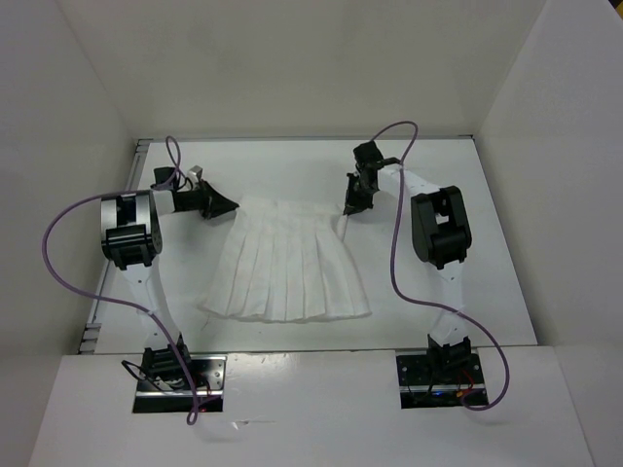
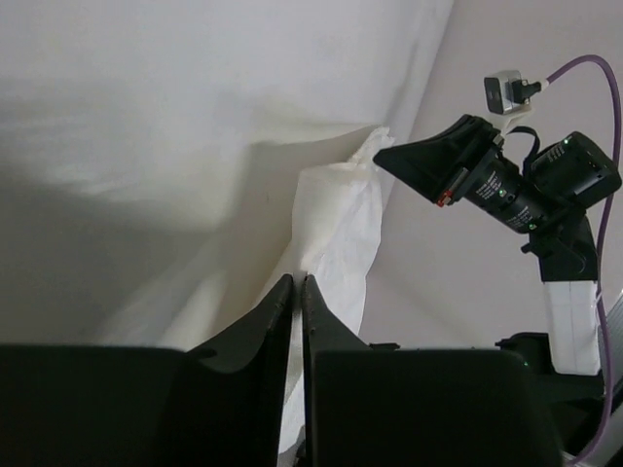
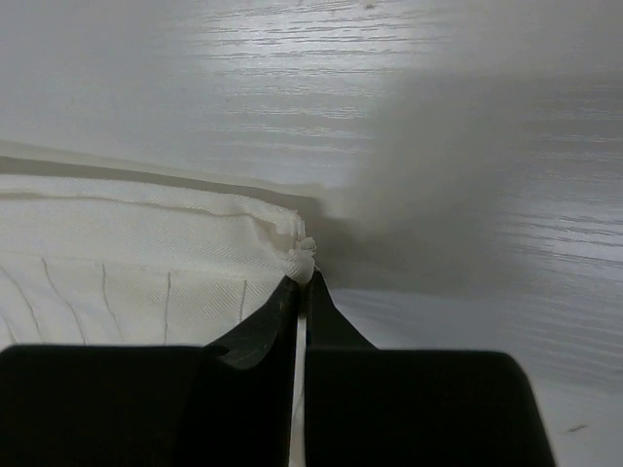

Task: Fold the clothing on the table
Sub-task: Flatten the skirt out

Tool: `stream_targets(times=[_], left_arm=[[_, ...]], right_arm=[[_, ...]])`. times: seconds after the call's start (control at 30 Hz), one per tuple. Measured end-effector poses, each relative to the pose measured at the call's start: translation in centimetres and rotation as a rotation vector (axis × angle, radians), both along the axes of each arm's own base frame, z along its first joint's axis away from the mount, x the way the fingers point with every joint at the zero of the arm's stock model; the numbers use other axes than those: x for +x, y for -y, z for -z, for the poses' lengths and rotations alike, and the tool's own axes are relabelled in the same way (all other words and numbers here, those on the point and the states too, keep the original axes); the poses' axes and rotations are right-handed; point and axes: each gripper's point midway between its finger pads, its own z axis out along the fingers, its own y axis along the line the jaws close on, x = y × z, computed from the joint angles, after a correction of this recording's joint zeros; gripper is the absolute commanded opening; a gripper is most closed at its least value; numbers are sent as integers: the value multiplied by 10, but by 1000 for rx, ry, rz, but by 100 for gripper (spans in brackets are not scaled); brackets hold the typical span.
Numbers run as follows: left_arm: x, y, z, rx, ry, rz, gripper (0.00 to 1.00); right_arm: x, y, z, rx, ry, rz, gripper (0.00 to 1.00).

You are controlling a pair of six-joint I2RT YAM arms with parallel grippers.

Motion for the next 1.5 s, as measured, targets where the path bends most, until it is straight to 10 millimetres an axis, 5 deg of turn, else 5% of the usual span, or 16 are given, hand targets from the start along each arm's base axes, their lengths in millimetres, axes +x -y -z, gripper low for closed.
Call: stream_targets(times=[0.23, 0.27, 0.3, 0.43, 0.5, 0.53, 0.57, 0.63, 0.83, 0.97, 1.07, 1.27, 1.5], left_arm=[[28, -18, -11, 74, 71, -56, 10], [30, -20, -12, 79, 75, -61, 15], [32, -21, -12, 93, 81, -64, 46], [39, -24, -12, 139, 106, -67, 71], [39, -22, -11, 155, 114, -60, 71], [40, -19, -11, 164, 120, -50, 71], [41, -15, -13, 176, 123, -38, 71], [48, -2, -21, 208, 162, 4, 71], [77, 66, -52, 357, 372, 138, 64], [81, 116, -47, 473, 433, 218, 55], [85, 132, -29, 557, 431, 237, 54], [83, 114, 13, 736, 315, 200, 53], [92, 89, 16, 888, 295, 141, 55]], right_arm=[[10, 38, -2, -78, 12, 69, 0], [10, 43, -3, -89, 13, 76, 0], [11, 48, -4, -100, 14, 83, 0], [12, 57, -10, -127, 18, 75, 0], [13, 56, -13, -130, 26, 65, 0], [14, 56, -13, -131, 28, 59, 10], [13, 56, -13, -132, 28, 56, 31], [13, 55, -13, -133, 27, 51, 47], [8, 58, -13, -147, 30, 58, 50], [5, 65, -30, -168, 61, 80, 50], [9, 68, -54, -171, 115, 97, 51], [11, 80, -92, -170, 194, 132, 51], [1, 92, -77, -189, 150, 148, 51]])
